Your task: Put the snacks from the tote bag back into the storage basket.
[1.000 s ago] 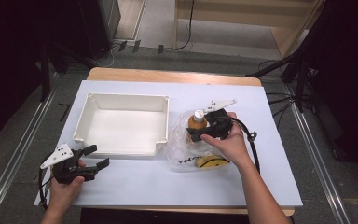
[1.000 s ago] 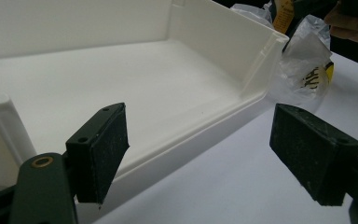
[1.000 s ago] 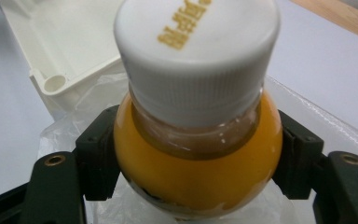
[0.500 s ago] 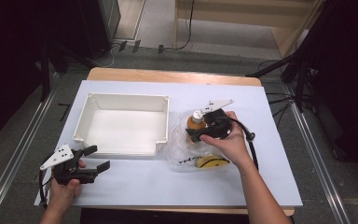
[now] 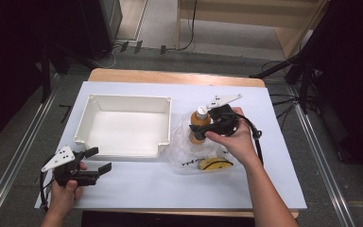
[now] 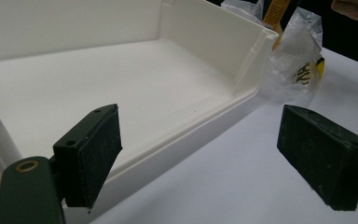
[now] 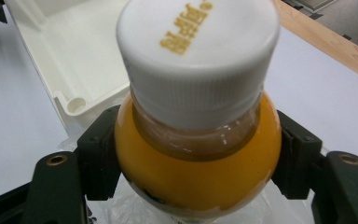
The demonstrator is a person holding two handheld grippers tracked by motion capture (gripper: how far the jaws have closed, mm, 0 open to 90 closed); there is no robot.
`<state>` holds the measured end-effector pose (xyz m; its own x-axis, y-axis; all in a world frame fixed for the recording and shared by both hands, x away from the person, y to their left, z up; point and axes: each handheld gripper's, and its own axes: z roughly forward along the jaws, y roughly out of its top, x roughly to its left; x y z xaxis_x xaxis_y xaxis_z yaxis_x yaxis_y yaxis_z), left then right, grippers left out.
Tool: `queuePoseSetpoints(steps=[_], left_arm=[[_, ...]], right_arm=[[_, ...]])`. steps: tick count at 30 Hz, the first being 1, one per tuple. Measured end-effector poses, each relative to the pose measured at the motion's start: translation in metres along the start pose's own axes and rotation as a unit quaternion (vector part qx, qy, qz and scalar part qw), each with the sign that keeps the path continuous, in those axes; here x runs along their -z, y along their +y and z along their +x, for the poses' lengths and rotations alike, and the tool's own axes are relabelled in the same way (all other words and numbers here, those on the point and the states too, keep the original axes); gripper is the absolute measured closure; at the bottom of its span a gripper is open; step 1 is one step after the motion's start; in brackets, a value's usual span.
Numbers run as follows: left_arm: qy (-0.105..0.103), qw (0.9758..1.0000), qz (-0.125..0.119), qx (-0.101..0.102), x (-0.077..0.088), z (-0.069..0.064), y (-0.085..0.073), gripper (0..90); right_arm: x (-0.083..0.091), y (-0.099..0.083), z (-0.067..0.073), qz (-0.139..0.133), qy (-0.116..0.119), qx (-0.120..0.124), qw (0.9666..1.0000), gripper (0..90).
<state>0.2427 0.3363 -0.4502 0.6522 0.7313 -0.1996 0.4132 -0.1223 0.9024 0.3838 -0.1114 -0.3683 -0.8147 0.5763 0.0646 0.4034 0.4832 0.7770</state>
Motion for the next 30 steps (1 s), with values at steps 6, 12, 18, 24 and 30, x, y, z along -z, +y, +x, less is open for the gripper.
queuePoseSetpoints(steps=[6,12,18,24,30], left_arm=[[-0.001,1.0000,0.000,0.000,0.000,0.000,0.000,14.1],[-0.001,1.0000,0.000,0.000,0.000,0.000,0.000,14.2],[0.002,1.0000,-0.001,-0.002,0.000,0.000,0.000,14.2],[0.002,1.0000,0.000,-0.001,0.000,0.000,0.000,14.2],[0.002,1.0000,0.001,-0.002,0.000,0.000,0.000,14.2]], right_arm=[[0.002,0.007,0.002,0.009,-0.004,0.008,0.9999,30.8],[0.008,0.014,-0.001,-0.002,-0.004,0.002,1.0000,30.9],[0.011,0.018,-0.001,-0.005,-0.002,0.000,1.0000,30.9],[0.015,0.026,0.001,-0.011,-0.003,0.002,0.9999,30.9],[0.017,0.031,0.005,-0.014,-0.001,0.010,0.9999,30.9]])
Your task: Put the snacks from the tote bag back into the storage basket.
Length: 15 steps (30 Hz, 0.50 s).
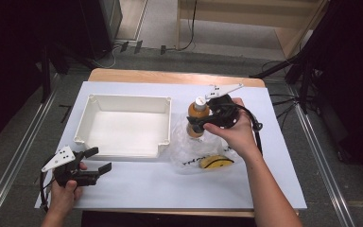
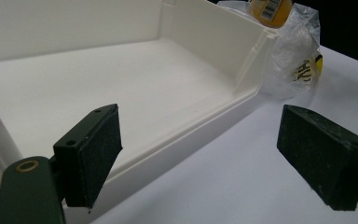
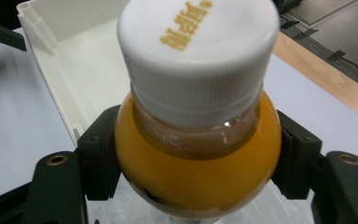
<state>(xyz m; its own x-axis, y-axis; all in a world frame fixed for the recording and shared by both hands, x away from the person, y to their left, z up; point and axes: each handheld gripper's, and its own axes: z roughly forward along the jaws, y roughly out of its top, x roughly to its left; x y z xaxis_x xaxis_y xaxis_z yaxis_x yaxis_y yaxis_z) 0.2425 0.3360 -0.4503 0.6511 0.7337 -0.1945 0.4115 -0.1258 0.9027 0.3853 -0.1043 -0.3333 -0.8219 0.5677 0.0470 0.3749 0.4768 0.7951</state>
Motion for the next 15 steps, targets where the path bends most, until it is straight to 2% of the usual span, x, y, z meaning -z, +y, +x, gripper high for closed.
queuePoseSetpoints(steps=[15], left_arm=[[0.000,1.0000,-0.001,-0.001,0.000,0.000,0.000,14.2]], right_arm=[[0.000,0.018,0.008,-0.009,0.006,0.010,0.9999,30.9]])
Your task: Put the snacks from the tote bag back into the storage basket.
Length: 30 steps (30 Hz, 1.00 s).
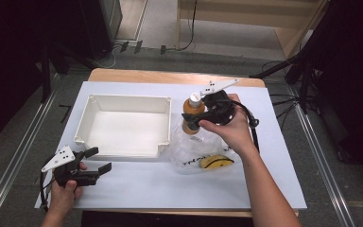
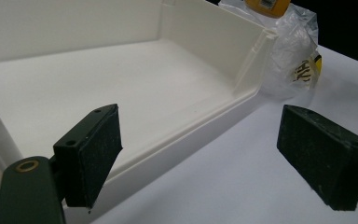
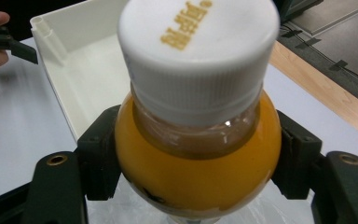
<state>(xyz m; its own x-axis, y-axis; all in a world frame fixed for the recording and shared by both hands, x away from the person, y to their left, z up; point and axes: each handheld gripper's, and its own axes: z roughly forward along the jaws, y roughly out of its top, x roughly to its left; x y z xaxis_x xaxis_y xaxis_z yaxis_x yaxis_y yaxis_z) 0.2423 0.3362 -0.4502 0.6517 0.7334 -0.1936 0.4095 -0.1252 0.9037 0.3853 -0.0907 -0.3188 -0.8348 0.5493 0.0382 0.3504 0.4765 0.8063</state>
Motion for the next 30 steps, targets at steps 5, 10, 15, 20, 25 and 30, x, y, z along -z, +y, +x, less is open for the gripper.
queuePoseSetpoints(steps=[5,10,15,20,25,30], left_arm=[[0.002,1.0000,0.002,-0.003,0.000,0.000,0.000,14.2],[0.001,1.0000,0.002,-0.002,0.000,0.000,0.000,14.2],[0.001,1.0000,-0.001,-0.001,0.000,-0.001,0.000,14.2],[0.002,1.0000,0.001,-0.003,0.000,-0.001,0.000,14.2],[0.001,1.0000,0.000,-0.006,0.000,-0.002,0.000,14.2],[0.002,1.0000,0.000,-0.005,0.001,-0.003,-0.001,14.2]], right_arm=[[-0.004,0.004,0.002,0.001,0.003,0.002,1.0000,30.9],[-0.007,0.009,0.004,0.000,0.007,0.003,1.0000,30.9],[-0.011,0.015,0.008,-0.003,0.010,0.005,0.9999,30.8],[-0.014,0.019,0.010,-0.002,0.011,0.007,0.9999,30.9],[-0.019,0.025,0.013,-0.003,0.015,0.009,0.9998,30.9],[-0.021,0.030,0.015,-0.005,0.019,0.011,0.9997,30.9]])
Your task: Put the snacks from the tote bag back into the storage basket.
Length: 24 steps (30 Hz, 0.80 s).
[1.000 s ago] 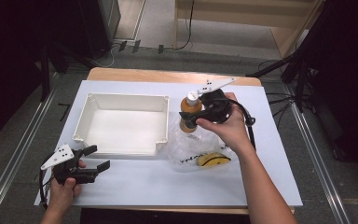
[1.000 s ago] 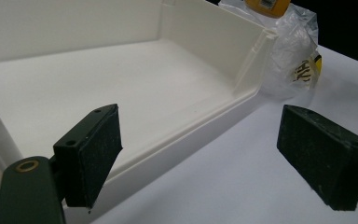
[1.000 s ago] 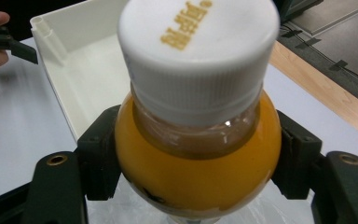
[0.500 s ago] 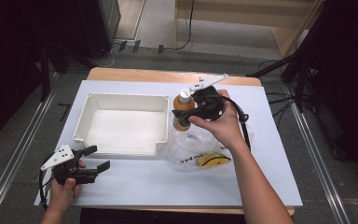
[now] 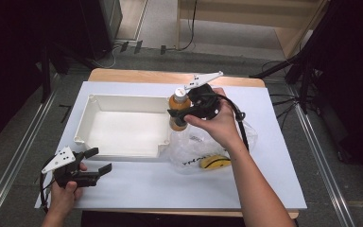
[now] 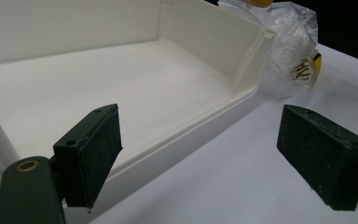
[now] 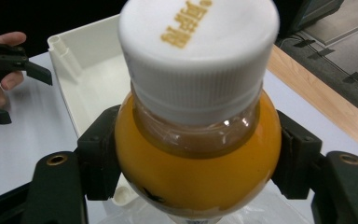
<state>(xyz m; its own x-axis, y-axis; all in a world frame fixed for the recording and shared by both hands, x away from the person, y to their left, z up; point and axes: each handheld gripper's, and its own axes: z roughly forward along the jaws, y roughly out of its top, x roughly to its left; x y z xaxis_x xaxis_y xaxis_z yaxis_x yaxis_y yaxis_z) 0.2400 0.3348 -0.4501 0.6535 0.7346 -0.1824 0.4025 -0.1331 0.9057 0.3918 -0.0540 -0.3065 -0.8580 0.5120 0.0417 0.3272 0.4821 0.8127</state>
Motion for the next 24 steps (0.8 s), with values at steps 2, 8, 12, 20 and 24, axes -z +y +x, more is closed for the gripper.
queuePoseSetpoints(steps=[2,8,12,20,24], left_arm=[[0.001,1.0000,-0.001,0.001,0.000,0.000,0.000,14.2],[0.002,1.0000,-0.002,0.001,0.001,0.000,0.000,14.2],[0.001,1.0000,-0.002,0.001,0.001,-0.001,0.000,14.2],[0.001,1.0000,-0.002,0.001,0.000,-0.001,0.000,14.2],[0.003,1.0000,-0.001,0.001,0.000,-0.001,0.000,14.2]], right_arm=[[-0.001,0.003,0.002,0.000,0.001,-0.001,1.0000,30.9],[-0.007,0.007,0.004,-0.002,0.006,0.002,1.0000,30.9],[-0.013,0.009,0.007,0.000,0.009,0.002,1.0000,30.9],[-0.019,0.015,0.012,-0.003,0.015,0.006,0.9999,30.8],[-0.022,0.017,0.014,-0.002,0.016,0.008,0.9998,30.8]])
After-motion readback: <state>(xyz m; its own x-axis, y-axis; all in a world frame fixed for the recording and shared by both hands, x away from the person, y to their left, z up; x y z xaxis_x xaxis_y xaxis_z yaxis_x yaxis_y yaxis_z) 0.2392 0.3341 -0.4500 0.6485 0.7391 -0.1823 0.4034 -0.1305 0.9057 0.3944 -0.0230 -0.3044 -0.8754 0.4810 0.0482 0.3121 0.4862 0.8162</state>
